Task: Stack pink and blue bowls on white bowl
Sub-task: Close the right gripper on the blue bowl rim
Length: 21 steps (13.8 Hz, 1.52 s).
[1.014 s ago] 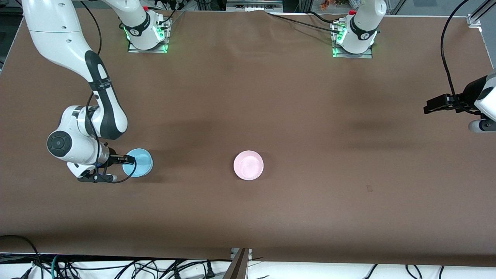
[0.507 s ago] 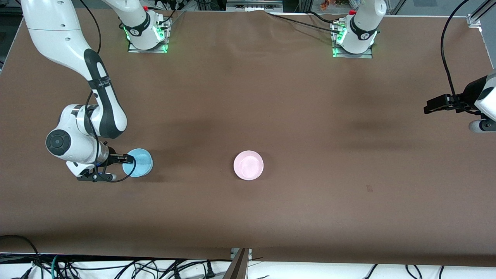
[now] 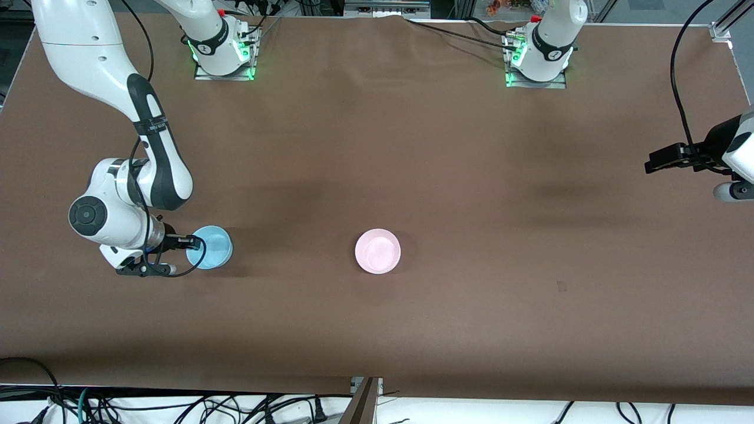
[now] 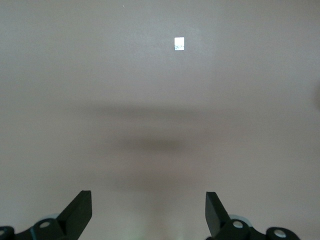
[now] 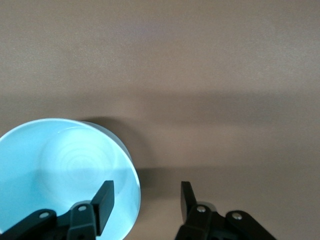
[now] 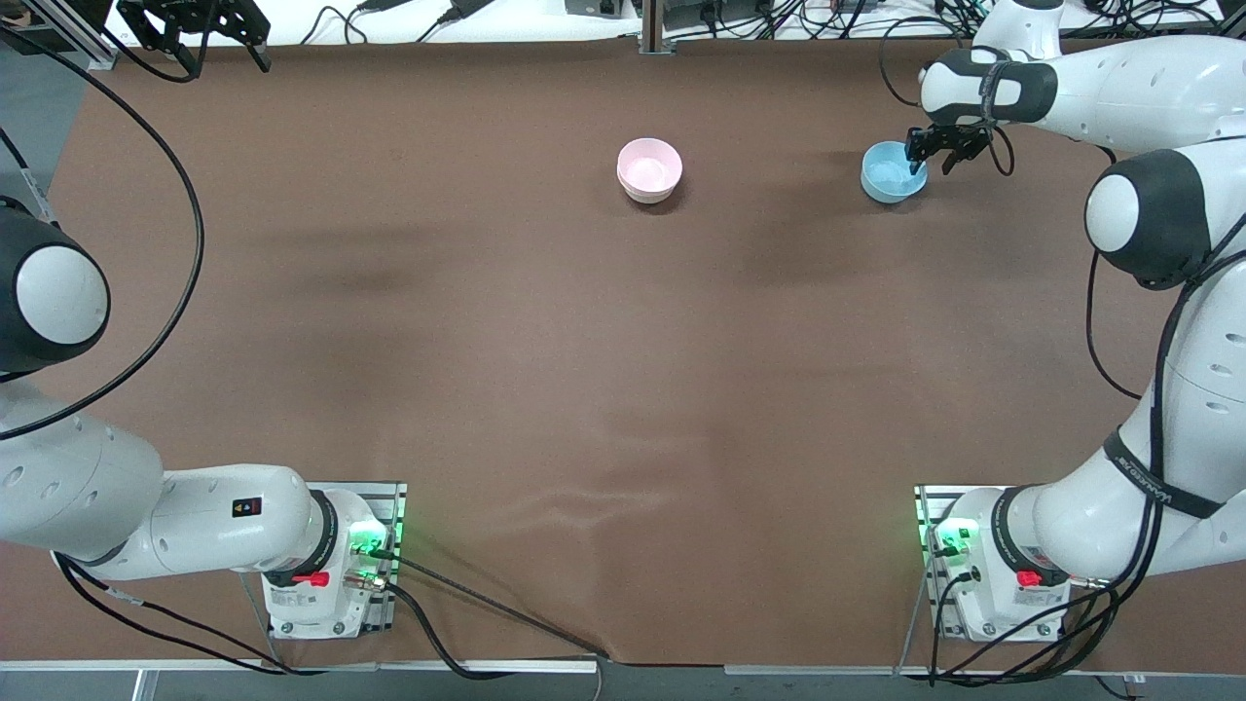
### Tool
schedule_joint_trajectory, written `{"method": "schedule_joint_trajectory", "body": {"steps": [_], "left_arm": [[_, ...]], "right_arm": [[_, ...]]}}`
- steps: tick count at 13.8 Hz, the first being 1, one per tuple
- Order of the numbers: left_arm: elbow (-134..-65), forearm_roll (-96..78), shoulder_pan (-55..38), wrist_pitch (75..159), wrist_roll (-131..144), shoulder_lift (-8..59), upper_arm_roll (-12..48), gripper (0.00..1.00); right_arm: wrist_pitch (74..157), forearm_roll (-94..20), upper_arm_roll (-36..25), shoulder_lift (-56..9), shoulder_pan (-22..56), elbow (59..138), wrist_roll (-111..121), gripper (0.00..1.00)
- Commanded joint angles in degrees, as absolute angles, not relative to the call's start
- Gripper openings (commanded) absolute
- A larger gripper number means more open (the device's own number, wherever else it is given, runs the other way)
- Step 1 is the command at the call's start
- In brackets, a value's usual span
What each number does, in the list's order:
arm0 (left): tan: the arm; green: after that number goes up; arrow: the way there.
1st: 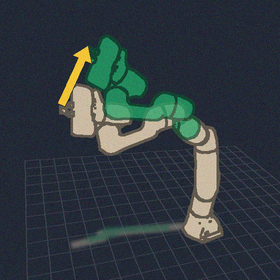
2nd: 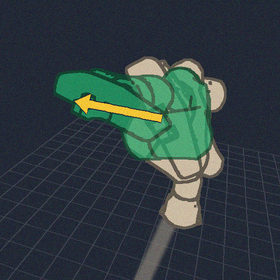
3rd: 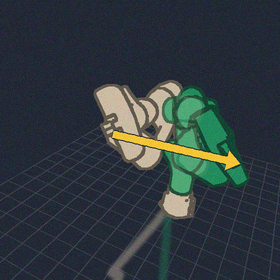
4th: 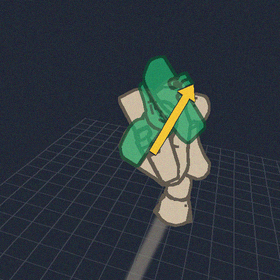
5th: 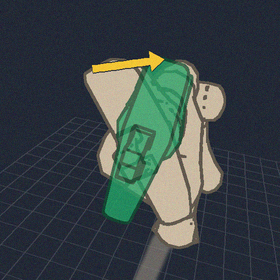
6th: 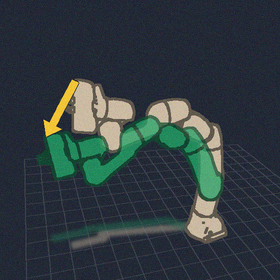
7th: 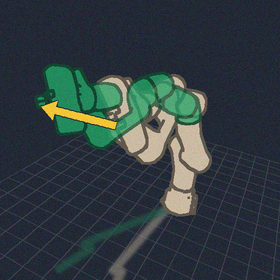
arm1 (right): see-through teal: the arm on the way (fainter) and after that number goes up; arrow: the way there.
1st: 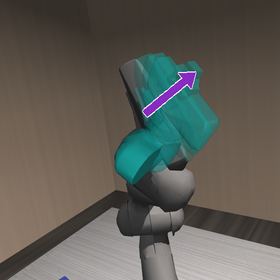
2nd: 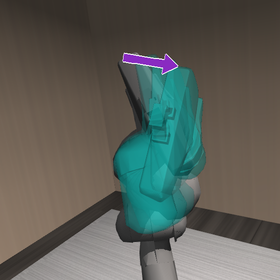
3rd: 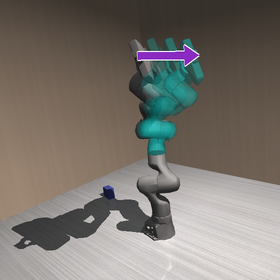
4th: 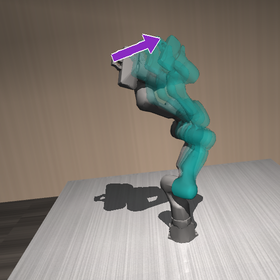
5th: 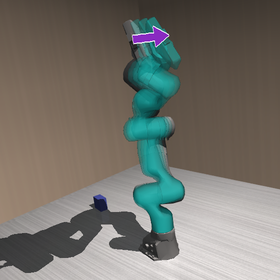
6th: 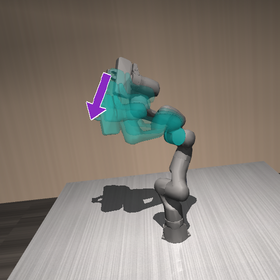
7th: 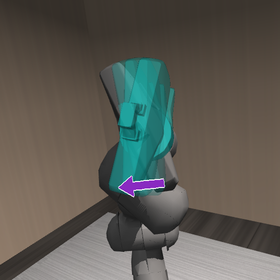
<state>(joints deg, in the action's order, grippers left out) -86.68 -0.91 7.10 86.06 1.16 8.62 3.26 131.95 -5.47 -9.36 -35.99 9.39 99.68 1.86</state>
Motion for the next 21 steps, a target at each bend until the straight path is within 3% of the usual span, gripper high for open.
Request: {"method": "schedule_joint_trajectory", "body": {"steps": [1,7,10,17,21], "left_arm": [[-86.7,-0.4,7.4,86.4,1.8,8.2,3.9,1.0],[-86.5,-0.4,7.4,86.4,1.8,8.2,3.9,1.0],[-86.4,-0.4,7.3,86.4,1.8,8.5,3.9,1.0],[-86.4,-0.4,7.3,86.4,1.8,8.5,3.9,1.0],[-86.3,-0.4,7.3,86.4,1.8,8.5,3.9,1.0]], "right_arm": [[132.6,-6.3,-9.1,-34.0,9.3,102.0,2.9,0.44],[132.6,-6.3,-9.1,-34.0,9.3,102.0,2.8,0.23],[132.7,-6.3,-9.1,-34.1,9.3,102.0,2.8,0.0],[131.7,-6.3,-8.5,-32.8,10.1,100.3,2.5,0.0],[124.1,-6.3,-5.3,-31.5,10.3,94.1,-0.7,0.0]]}}
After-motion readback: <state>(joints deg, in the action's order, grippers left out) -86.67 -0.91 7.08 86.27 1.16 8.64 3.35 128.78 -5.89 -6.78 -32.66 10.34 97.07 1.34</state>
